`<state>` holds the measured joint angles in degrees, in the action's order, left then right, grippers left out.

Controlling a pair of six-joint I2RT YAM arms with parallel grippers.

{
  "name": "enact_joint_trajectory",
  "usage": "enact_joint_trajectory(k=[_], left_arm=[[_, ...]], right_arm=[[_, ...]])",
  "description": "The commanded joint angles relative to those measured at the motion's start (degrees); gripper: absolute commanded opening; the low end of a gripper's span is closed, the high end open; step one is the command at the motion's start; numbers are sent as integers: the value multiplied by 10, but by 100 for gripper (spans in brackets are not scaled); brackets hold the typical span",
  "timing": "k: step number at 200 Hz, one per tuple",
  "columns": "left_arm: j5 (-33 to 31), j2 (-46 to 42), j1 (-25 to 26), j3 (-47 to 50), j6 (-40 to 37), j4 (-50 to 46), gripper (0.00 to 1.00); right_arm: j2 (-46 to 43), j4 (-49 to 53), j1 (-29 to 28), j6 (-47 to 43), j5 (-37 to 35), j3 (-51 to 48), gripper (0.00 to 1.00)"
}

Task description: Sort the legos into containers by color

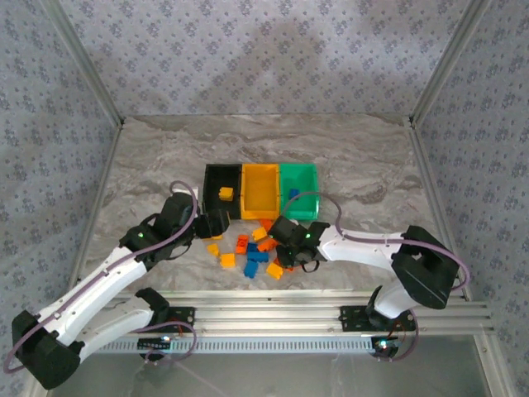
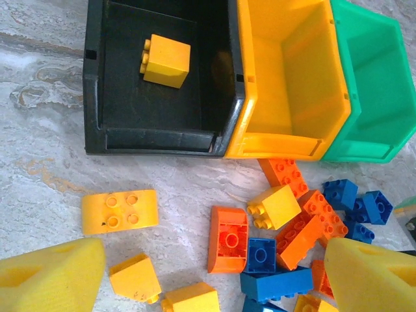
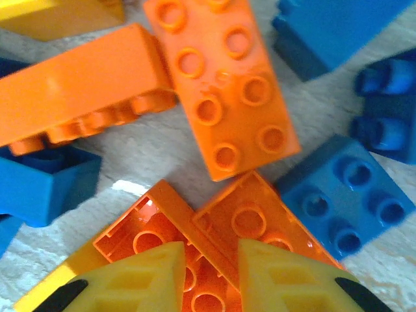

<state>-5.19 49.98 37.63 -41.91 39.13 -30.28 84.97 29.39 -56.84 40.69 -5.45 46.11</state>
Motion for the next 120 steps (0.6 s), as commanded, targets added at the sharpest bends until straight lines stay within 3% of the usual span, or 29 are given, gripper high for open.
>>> enact_joint_trajectory(k=[1,41,75,120], left_arm=[[-8,-2,-2,1,6,-7,88],[-6,-1,-2,2,8,-4,89],[-9,-2,-4,1,10,-9,88],[-8,-6,-7,8,14,-11,89]], right_arm=[[-21,104,21,30,-50,-44,27],[-103,131,57,37,-62,-72,28],[-146,77,59,5,-16,-67,51],[-106,72,59,10,-11,-80,63]])
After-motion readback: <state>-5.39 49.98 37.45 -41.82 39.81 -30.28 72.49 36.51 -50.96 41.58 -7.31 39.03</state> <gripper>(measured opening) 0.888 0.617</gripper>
